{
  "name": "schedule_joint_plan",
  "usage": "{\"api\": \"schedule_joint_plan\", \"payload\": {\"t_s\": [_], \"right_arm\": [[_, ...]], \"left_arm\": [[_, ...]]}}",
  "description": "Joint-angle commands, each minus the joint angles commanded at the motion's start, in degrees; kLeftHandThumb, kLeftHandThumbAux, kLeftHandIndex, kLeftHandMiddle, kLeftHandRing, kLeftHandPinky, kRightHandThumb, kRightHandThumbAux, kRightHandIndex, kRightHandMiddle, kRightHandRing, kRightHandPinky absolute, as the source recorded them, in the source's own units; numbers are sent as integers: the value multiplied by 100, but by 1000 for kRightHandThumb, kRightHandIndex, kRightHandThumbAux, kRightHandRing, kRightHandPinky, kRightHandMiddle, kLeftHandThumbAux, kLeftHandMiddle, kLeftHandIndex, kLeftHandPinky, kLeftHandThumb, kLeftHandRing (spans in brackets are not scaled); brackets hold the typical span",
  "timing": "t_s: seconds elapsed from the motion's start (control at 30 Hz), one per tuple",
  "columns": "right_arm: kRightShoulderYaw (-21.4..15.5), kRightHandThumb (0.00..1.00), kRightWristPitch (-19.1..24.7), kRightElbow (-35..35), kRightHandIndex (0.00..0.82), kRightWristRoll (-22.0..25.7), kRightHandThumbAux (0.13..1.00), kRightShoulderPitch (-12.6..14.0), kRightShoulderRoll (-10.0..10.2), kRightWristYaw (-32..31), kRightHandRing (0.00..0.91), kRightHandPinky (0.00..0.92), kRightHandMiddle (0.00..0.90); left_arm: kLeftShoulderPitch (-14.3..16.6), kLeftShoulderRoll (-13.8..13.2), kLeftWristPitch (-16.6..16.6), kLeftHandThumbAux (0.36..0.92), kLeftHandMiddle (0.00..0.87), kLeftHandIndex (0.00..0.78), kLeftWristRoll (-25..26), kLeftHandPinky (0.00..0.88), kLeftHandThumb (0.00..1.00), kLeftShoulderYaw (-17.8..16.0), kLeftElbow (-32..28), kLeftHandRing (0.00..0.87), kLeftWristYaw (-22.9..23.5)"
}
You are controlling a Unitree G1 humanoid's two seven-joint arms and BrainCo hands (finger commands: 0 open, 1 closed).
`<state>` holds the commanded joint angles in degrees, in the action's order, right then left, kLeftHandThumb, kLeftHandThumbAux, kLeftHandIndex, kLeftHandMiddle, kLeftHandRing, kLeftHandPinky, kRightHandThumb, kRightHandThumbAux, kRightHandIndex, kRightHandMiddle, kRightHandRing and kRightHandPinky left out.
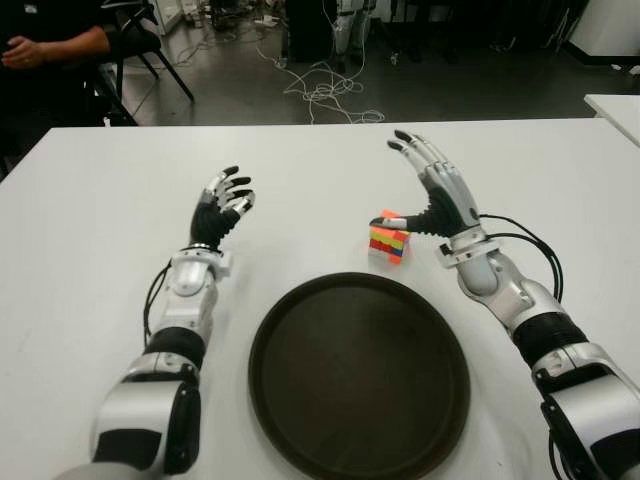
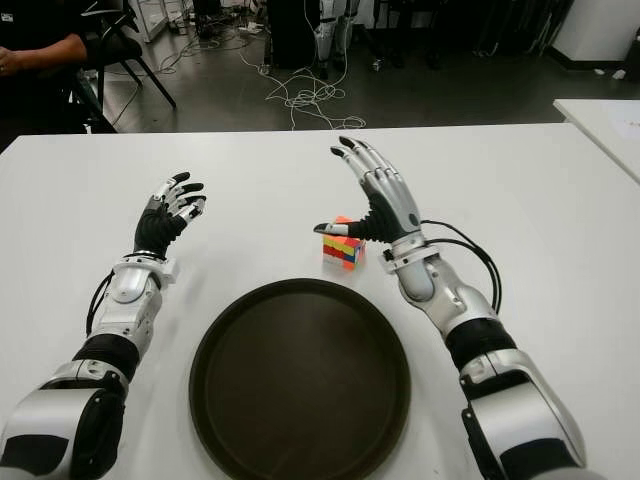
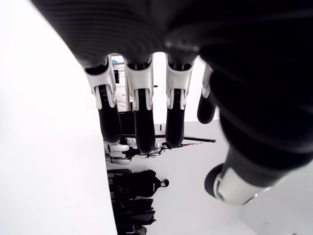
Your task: Pick up the Rubik's Cube and put it in the plate
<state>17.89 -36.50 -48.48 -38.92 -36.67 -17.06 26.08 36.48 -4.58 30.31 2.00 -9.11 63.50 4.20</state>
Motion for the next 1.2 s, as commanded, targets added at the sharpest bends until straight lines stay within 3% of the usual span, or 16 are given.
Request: {"api": "schedule_joint_plan", "payload": {"t_s": [0.23,0.53,1.2], "right_arm": [[228,0,385,178,0,-102,593,-10,-143,-551,0,0,0],[380,0,666,492,0,-54,631,56,-286,-1199,0,0,0],[384,0,1331,552,0,-6,677,43,-329,-1652,0,0,0]], "left_arm": [[25,-24,-31,717,248,158,3,274,316,-9,55,257,13],[14,-31,-32,725,260,164,-34,276,310,11,56,266,-29],[-14,-15,110,700,272,172,-7,297,310,9,103,276,72]]}}
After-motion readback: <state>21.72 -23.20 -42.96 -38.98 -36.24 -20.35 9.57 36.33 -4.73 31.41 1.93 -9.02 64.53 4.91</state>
